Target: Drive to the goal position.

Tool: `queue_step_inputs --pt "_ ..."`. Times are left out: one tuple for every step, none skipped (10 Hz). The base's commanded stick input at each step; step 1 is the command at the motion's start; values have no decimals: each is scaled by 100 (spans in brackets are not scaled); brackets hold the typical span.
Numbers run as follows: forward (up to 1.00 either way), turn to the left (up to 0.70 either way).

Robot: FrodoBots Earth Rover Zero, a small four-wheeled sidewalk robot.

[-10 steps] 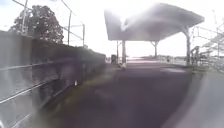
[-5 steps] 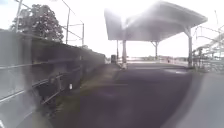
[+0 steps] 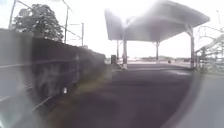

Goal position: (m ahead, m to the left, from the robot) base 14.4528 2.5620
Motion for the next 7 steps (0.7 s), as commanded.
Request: queue_step_inputs --pt "50 0" --pt "50 0" --pt "50 0" --pt "50 0" --pt "50 0" --pt "50 0" --pt "50 0"
